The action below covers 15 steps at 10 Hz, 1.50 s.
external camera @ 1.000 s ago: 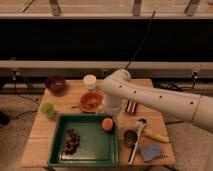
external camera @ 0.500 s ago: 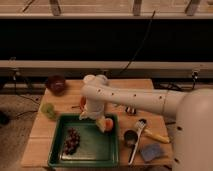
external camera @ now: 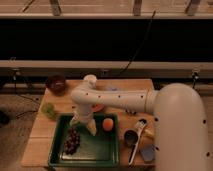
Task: Place grapes in purple bowl
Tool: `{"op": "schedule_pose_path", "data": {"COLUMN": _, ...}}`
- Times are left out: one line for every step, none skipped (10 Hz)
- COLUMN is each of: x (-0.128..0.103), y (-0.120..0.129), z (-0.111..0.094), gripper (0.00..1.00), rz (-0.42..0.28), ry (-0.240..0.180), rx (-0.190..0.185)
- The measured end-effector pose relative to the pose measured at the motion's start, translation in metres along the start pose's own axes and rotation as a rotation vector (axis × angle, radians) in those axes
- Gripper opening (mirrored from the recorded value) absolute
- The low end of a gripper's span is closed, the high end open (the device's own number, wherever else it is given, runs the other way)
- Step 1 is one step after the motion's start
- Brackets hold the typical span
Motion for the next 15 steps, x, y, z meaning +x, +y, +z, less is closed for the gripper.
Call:
{"op": "schedule_pose_path", "data": {"x": -0.003, "y": -0.002, "z": 0.004, "gripper": 0.80, "rz": -0.006, "ry": -0.007, "rx": -0.005}}
{"op": "schedule_pose_path", "data": {"x": -0.008, "y": -0.006, "z": 0.007, "gripper": 0.80, "rz": -0.016, "ry": -0.019, "rx": -0.007}}
{"op": "schedule_pose_path", "data": {"x": -0.013, "y": -0.010, "z": 0.008, "gripper": 0.80, "rz": -0.025, "ry": -0.027, "rx": -0.007}}
{"op": "schedule_pose_path", "data": {"x": -0.017, "y": -0.013, "z": 0.008, "gripper": 0.80, "rz": -0.033, "ry": -0.032, "rx": -0.006}}
{"op": "schedule_pose_path", "data": {"x": -0.021, "y": -0.017, "z": 0.009, "gripper": 0.80, "rz": -0.043, "ry": -0.036, "rx": -0.006}}
{"op": "schedule_pose_path", "data": {"x": -0.026, "y": -0.021, "z": 0.010, "gripper": 0.80, "rz": -0.056, "ry": -0.039, "rx": -0.013}}
{"op": "schedule_pose_path", "data": {"x": -0.029, "y": -0.025, "z": 0.011, "gripper": 0.80, "rz": -0.065, "ry": -0.042, "rx": -0.019}}
{"op": "schedule_pose_path", "data": {"x": -0.030, "y": -0.027, "z": 0.012, "gripper": 0.80, "rz": -0.070, "ry": -0.042, "rx": -0.023}}
{"op": "schedule_pose_path", "data": {"x": -0.031, "y": -0.027, "z": 0.014, "gripper": 0.80, "rz": -0.073, "ry": -0.040, "rx": -0.036}}
{"op": "schedule_pose_path", "data": {"x": -0.031, "y": -0.030, "z": 0.018, "gripper": 0.80, "rz": -0.078, "ry": -0.036, "rx": -0.045}}
{"op": "schedule_pose_path", "data": {"x": -0.031, "y": -0.032, "z": 0.020, "gripper": 0.80, "rz": -0.081, "ry": -0.032, "rx": -0.055}}
{"op": "schedule_pose_path", "data": {"x": -0.029, "y": -0.033, "z": 0.023, "gripper": 0.80, "rz": -0.079, "ry": -0.025, "rx": -0.068}}
{"op": "schedule_pose_path", "data": {"x": -0.028, "y": -0.033, "z": 0.024, "gripper": 0.80, "rz": -0.078, "ry": -0.020, "rx": -0.076}}
{"op": "schedule_pose_path", "data": {"x": -0.026, "y": -0.032, "z": 0.025, "gripper": 0.76, "rz": -0.076, "ry": -0.013, "rx": -0.086}}
{"op": "schedule_pose_path", "data": {"x": -0.027, "y": -0.033, "z": 0.026, "gripper": 0.66, "rz": -0.078, "ry": -0.008, "rx": -0.095}}
